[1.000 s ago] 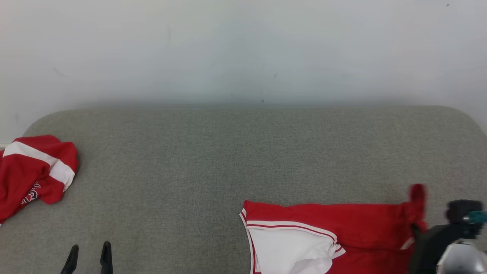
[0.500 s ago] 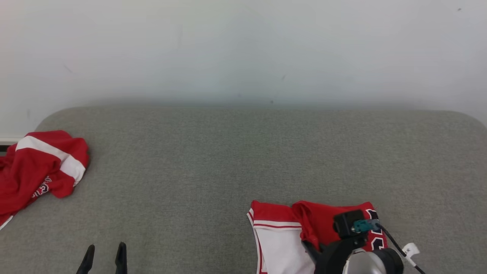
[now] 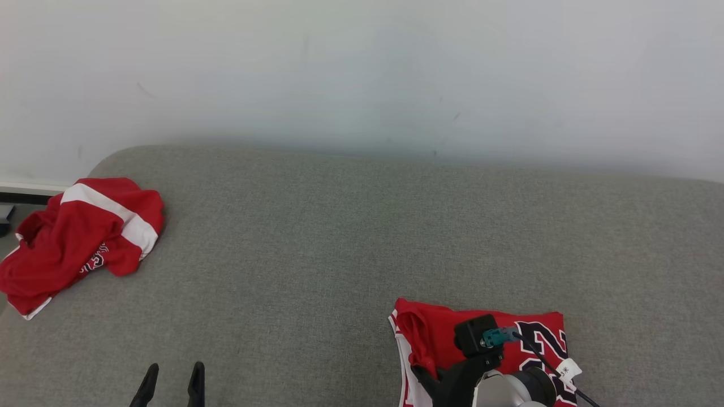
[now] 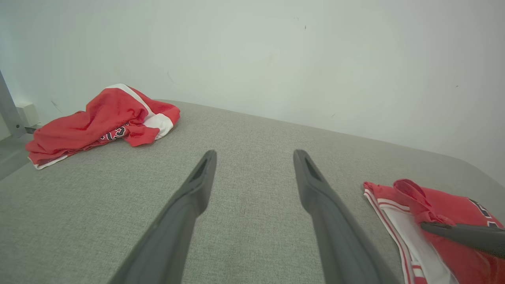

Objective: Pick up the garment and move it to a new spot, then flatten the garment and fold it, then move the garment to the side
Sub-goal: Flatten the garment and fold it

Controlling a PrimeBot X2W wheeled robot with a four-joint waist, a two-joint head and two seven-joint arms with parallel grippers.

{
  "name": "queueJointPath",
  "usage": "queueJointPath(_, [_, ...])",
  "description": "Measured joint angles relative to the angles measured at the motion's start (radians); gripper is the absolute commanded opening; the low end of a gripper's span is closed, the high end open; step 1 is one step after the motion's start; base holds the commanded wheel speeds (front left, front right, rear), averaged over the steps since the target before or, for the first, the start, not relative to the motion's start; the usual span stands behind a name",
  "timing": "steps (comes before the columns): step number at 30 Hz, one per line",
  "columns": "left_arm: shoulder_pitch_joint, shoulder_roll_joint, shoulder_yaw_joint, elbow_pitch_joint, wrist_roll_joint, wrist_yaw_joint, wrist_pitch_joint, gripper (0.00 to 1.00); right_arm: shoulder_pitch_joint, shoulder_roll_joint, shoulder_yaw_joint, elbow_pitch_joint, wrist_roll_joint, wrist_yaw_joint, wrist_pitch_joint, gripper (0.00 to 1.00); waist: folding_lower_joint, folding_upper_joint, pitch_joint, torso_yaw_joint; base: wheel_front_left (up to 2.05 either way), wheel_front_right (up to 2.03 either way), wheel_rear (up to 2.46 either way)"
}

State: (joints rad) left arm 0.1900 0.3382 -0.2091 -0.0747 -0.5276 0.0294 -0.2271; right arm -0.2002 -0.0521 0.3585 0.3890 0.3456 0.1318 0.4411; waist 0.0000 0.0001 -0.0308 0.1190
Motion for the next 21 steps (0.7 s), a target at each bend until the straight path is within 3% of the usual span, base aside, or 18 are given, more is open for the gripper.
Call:
queueJointPath(1, [-0.001, 0.0, -0.002, 0.0, 0.0, 0.0, 0.0, 1.0, -0.005, 0.0, 0.006, 0.012, 0.008, 0.0, -0.009, 0.0, 0.0, -0.0001, 0.0, 0.002, 0.0, 0.0, 0.0])
queueJointPath(3, [-0.002, 0.001, -0.003, 0.0, 0.0, 0.001, 0.003, 1.0, -0.012, 0.0, 0.015, 0.024, 0.02, 0.0, -0.032, 0.73, 0.0, 0.0, -0.001, 0.006, 0.0, 0.0, 0.0])
queueJointPath(4, [-0.002, 0.001, -0.005, 0.0, 0.0, 0.002, 0.004, 1.0, -0.014, 0.0, 0.015, 0.029, 0.036, 0.0, -0.043, 1.0, 0.0, 0.0, -0.002, 0.007, 0.0, 0.0, 0.0])
queueJointPath(10, [-0.002, 0.001, -0.01, -0.001, 0.0, 0.006, 0.009, 1.0, -0.024, 0.0, 0.015, -0.005, 0.108, 0.0, -0.071, 1.0, 0.0, -0.0001, -0.011, 0.005, 0.0, 0.0, 0.0])
queueJointPath(13, [0.0, 0.001, -0.011, -0.002, 0.0, 0.007, 0.009, 1.0, -0.014, 0.002, -0.03, -0.057, 0.084, 0.0, -0.072, 1.0, 0.0, -0.0001, -0.017, -0.001, 0.0, 0.0, 0.0])
queueJointPath(21, [0.01, -0.01, -0.023, 0.001, -0.001, 0.01, 0.002, 1.0, 0.15, -0.067, -0.348, -0.219, -0.122, 0.0, -0.121, 1.0, 0.0, -0.0001, -0.036, -0.009, 0.0, 0.0, 0.0])
